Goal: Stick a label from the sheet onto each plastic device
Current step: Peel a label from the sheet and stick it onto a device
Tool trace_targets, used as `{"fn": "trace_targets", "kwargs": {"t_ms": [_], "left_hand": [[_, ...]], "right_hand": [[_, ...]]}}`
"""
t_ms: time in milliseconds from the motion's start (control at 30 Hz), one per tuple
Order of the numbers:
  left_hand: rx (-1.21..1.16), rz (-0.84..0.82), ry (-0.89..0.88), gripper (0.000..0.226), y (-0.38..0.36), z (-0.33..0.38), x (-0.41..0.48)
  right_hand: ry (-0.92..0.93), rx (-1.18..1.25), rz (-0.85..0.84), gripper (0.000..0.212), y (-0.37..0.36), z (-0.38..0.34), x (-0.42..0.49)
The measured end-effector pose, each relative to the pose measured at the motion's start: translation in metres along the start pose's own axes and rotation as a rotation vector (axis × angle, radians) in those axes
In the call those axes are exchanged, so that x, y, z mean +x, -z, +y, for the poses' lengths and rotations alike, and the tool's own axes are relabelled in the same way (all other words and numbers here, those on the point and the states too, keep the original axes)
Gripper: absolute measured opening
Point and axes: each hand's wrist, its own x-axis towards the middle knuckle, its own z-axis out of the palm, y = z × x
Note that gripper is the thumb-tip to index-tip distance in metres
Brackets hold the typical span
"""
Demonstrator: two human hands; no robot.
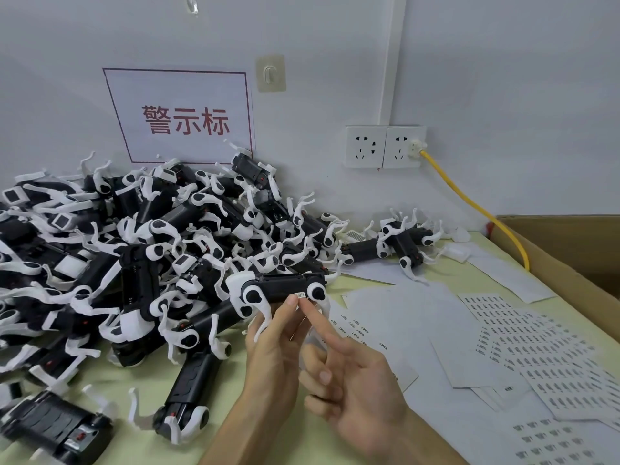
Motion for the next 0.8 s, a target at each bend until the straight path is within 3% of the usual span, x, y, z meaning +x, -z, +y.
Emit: {"fn": "trace_targets", "kwargs": {"t_ms": [133, 400, 800], "left_hand": [[-0.003, 0.021, 0.003, 0.03, 0.0017, -0.0006, 0.0018], [0.033, 0.073, -0.009, 0.027, 0.0045, -0.0024, 0.0035], [0.157, 0.197, -0.178, 0.036, 0.0078, -0.0075, 0.0073]], "right_hand": [[-0.006, -0.019, -0.003, 0.051, 0.0001, 0.0011, 0.0003], [-0.009, -0.033, 0.002, 0.048, -0.0008, 0.0023, 0.0001], [-0.014, -0.046, 0.009, 0.049, -0.0024, 0.0018, 0.0003]]}}
